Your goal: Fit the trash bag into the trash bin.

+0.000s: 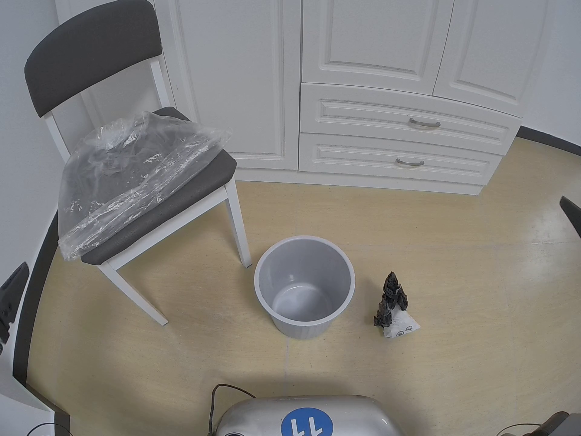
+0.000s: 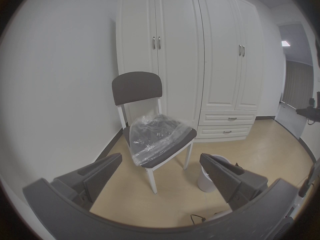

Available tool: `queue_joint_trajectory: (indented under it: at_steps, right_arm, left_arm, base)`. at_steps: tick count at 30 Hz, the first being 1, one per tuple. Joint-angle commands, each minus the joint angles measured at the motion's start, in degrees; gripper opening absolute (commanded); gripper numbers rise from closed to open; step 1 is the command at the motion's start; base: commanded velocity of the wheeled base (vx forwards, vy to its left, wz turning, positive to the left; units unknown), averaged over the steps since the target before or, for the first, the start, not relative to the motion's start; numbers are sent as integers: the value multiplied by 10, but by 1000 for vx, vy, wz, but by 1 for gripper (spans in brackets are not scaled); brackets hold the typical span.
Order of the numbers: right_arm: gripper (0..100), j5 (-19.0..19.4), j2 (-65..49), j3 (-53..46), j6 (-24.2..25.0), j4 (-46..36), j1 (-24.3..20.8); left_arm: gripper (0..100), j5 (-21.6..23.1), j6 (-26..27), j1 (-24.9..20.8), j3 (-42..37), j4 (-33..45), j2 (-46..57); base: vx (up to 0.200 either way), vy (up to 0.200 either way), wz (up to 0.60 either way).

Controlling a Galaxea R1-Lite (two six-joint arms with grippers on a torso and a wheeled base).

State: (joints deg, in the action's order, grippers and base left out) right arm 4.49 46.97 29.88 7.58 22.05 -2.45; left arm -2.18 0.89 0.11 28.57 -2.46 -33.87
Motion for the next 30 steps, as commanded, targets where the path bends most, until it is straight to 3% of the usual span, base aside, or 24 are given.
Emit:
queue_joint_trajectory:
  at_steps: [1, 5, 12, 16, 20, 30]
  right_arm:
    - [100, 0, 109, -40, 4, 62, -23]
    - [100, -1, 124, -37, 3, 67, -24]
    - [100, -1, 122, -32, 8, 63, -24]
    - [100, -2, 124, -33, 8, 58, -25]
    - [100, 1, 125, -36, 8, 58, -26]
    - [100, 1, 158, -37, 9, 59, -25]
  left_arm:
    - [100, -4, 2, 2, -23, -93, -144]
    - [100, -14, 17, 6, -34, -141, -184]
    - [100, -34, 75, 6, 9, -140, -249]
    - [100, -99, 128, 15, 38, -140, -313]
    - [100, -160, 143, 20, 54, -142, -379]
    - [100, -164, 189, 53, 79, -166, -485]
  base:
    - [0, 0, 0]
    - [0, 0, 0]
    - [0, 0, 0]
    - [0, 0, 0]
    - [0, 0, 0]
    - [0, 0, 0]
